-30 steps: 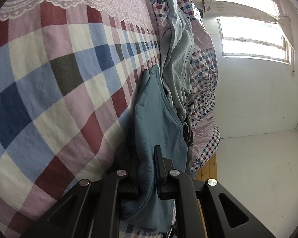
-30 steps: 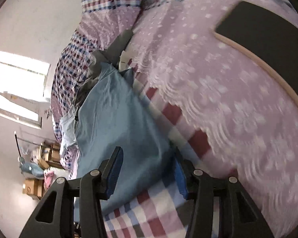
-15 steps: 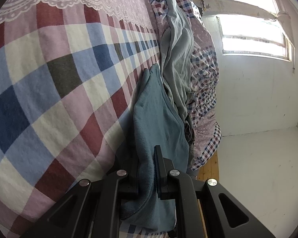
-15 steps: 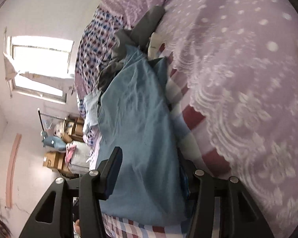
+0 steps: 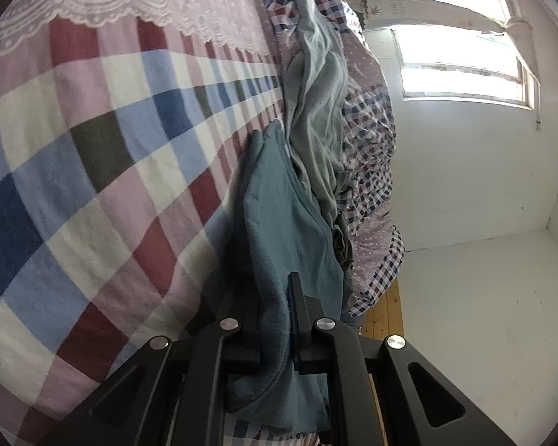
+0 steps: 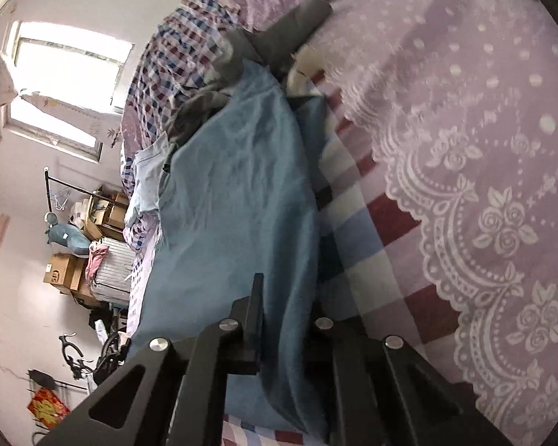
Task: Fold clothes
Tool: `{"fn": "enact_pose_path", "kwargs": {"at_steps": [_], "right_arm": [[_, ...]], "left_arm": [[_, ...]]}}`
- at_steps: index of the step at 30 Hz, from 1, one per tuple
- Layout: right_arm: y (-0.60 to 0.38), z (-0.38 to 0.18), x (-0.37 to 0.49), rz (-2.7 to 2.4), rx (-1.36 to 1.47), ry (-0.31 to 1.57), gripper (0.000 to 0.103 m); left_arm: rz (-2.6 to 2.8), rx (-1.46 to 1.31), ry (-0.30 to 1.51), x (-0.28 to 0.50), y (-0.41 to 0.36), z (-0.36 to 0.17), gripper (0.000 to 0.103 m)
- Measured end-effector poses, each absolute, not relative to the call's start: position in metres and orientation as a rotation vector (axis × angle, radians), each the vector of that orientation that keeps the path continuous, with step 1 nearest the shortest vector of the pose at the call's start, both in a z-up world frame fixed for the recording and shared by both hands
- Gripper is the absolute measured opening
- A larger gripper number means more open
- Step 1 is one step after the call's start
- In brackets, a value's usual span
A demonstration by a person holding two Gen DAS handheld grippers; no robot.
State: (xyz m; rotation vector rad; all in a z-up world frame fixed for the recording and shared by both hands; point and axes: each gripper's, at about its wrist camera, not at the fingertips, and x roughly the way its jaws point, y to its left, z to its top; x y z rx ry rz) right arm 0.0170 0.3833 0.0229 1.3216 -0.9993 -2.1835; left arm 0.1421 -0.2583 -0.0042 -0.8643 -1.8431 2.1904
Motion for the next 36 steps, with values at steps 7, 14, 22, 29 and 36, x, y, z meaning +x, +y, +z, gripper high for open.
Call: {"fn": "enact_pose_path", "kwargs": {"at_steps": [7,14,22,29,36], "right_arm": [[0.383,0.048,0.039,-2.227,1.219,-1.003,0.007],[0.382,0.067,0.066,-2.236,1.163,-1.010,0.007],[0.377,0.100,0.122,-2.246,1.058,-1.019,0.007],[0.379,0.147,0.182,-2.238,0.920,-1.036,0.007],[0.384,0.215,0.234,-2.237,0.745,-1.014,0.007]], "left_arm": [[2.169,-0.807,-1.834,0.148,-0.262,0.003,0.008],[2.147,-0.760,-1.779,0.165,-0.262,0.020,0.007],[2.119,-0.673,-1.751,0.215,-0.274,0.048,0.007],[2.129,-0.584,-1.689,0.275,-0.284,0.093,0.007],[2.143,-0.407,-1.618,0.329,-0.294,0.164,0.003]]}}
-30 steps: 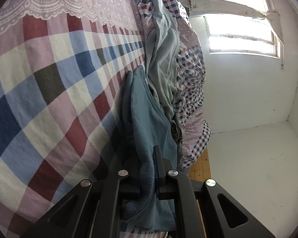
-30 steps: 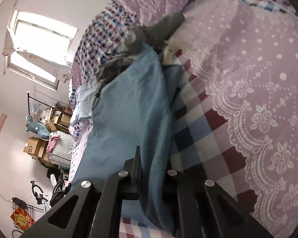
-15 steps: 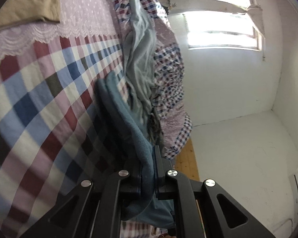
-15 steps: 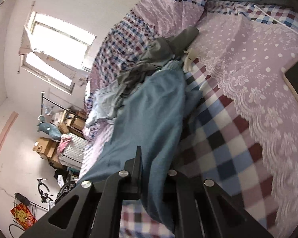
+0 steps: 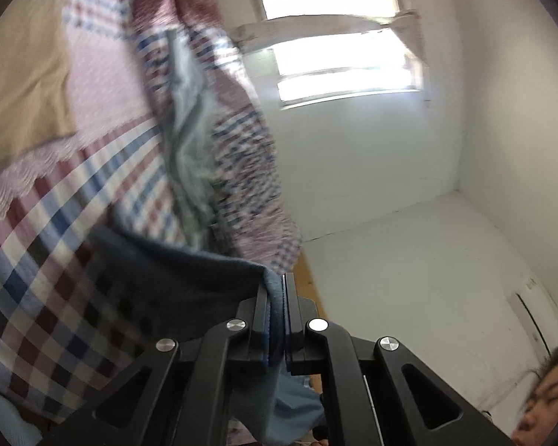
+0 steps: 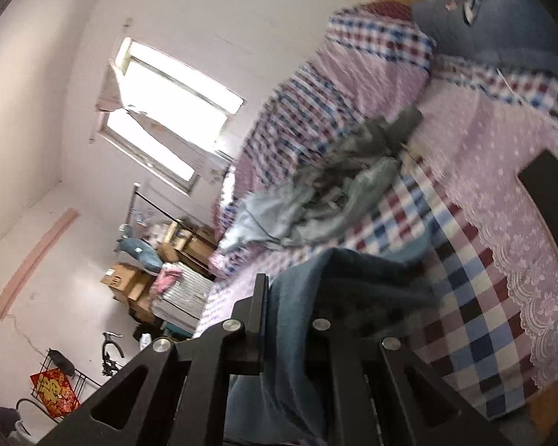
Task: Fold clothes
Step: 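Lift the teal shirt edge with the left gripper and fold it over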
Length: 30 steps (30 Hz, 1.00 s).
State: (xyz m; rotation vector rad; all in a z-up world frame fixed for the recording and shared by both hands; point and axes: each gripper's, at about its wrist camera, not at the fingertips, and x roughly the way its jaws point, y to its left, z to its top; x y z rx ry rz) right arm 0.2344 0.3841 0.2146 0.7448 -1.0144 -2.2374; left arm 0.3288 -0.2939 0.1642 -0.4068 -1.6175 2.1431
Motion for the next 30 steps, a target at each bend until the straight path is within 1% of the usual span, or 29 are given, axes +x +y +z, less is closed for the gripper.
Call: {"fn": "enact_pose_path", "kwargs": {"at_steps": [2,5,6,8,14,20,30], "right_arm": [[0.385,0.235,0.248,-2.230,0.684,-1.005,0.007],[0.384,0.262,0.264,-2.228,0.605,-0.980,0.007],[0.383,0.264,0.265,-2.232,0.601,-0.978,0.007],[0.383,0.268,0.266,-2.240,0.595,-0.975,0.007],[0.389,0.248,0.257,-2.260,0.661,-1.028,0.007],[0.398,0.230,0.251,-2.264,0.701,-1.065,0.007],[0.400,0.221,0.248,-2.262,0.731,-1.074,0.007]], "left_arm": [[2.151,-0.350,-1.575,0.345,-0.294,0.187,0.003],[2.154,-0.296,-1.543,0.355,-0.293,0.206,0.003],[2.151,-0.304,-1.536,0.353,-0.292,0.206,0.003],[2.129,-0.342,-1.580,0.348,-0.291,0.195,0.002],[2.118,-0.433,-1.644,0.340,-0.284,0.166,0.002],[2.116,-0.482,-1.651,0.337,-0.276,0.156,0.002],[2.107,-0.532,-1.666,0.339,-0.271,0.146,0.002]]}}
